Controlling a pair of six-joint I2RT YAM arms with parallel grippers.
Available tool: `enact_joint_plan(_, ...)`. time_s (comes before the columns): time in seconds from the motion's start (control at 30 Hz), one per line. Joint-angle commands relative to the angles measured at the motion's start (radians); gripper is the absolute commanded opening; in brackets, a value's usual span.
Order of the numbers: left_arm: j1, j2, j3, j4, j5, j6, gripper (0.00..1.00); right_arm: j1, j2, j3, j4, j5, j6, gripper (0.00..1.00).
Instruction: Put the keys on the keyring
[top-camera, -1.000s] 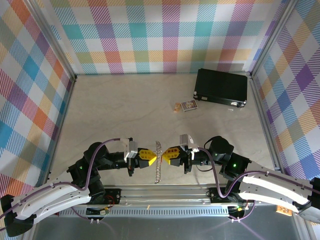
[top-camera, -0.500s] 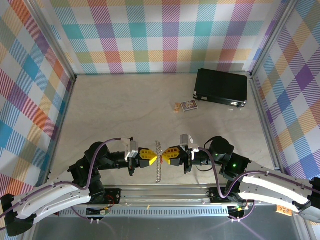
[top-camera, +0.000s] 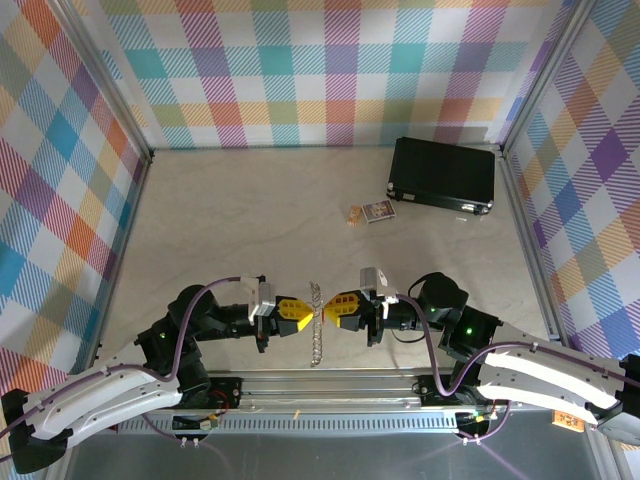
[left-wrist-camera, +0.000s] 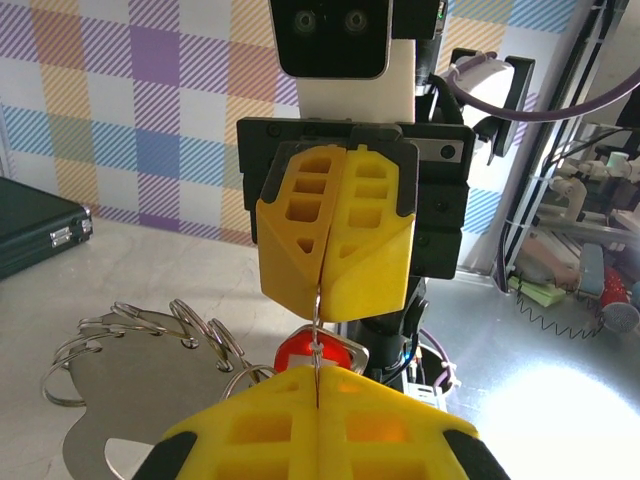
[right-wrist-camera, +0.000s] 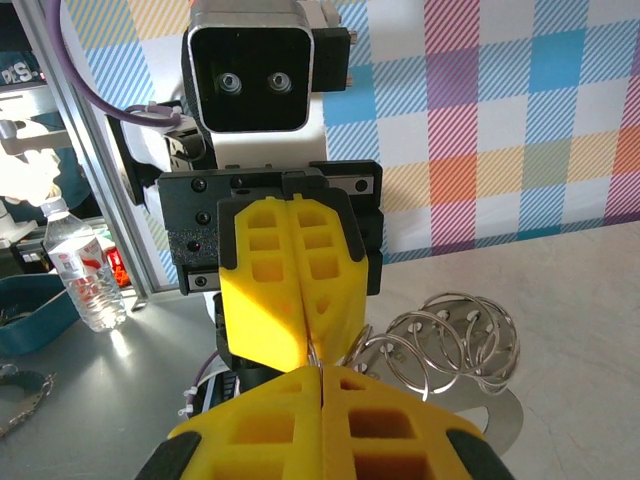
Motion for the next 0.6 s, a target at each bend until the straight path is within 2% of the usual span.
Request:
enact_joint_plan(0.0, -0.007, -0.013, -0.006, 0.048, -0.003, 0.005, 0.0, 0.012, 0.001, -0.005, 0.013, -0.007, 0.008, 0.0)
enact_joint_plan(0.57, -0.006, -0.023, -0.017, 0.055, -0.007, 0.003, 0.0, 0.018, -0.016, -0.015, 0.006, 0.021, 0.01, 0.0)
